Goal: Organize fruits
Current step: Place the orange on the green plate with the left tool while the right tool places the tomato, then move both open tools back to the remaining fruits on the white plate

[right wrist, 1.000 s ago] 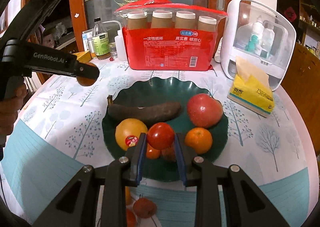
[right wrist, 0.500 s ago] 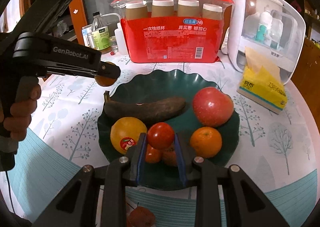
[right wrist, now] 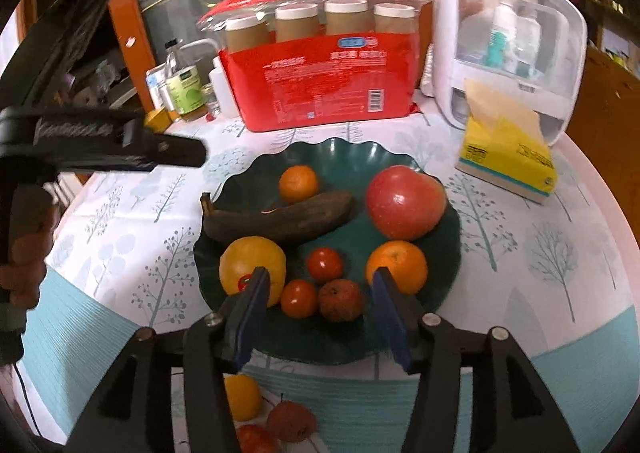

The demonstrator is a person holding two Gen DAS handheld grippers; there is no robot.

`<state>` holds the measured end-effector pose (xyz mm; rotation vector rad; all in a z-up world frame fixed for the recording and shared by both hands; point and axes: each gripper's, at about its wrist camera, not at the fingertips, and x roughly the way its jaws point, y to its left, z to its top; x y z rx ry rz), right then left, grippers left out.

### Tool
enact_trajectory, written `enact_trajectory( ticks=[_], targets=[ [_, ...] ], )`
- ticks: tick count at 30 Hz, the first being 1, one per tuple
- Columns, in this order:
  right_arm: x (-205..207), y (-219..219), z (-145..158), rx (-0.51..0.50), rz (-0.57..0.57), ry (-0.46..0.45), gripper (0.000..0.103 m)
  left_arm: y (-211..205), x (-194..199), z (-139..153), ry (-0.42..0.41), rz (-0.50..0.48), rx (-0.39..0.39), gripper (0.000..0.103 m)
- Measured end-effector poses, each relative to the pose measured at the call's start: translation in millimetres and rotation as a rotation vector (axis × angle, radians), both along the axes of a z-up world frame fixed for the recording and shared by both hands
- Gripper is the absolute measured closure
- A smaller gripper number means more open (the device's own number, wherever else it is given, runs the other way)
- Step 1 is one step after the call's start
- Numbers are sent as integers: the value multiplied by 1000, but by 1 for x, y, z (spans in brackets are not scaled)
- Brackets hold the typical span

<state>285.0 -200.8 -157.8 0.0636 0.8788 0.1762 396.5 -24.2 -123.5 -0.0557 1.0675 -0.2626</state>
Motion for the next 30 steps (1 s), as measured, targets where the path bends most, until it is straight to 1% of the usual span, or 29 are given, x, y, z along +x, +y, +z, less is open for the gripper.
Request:
enact_trajectory(
  ticks=[6,10,18,24,30],
  targets=[
    [-22,-10,11,36,-74,25,46,13,-32,10,7,-2,-3,23],
    [-39,-13,22,51,-107,23,46,25,-55,18,11,-4,-19,22],
    [-85,-16,43,78,-173,21,45,45,-106,37,-7,-17,-61,20],
    [-117,-16,52,88,-219,38,45,46,-141,39,9,-52,-81,20],
    [-136,-17,55,83,-217,65,45,40,-167,33,36,-73,-95,20]
  ],
)
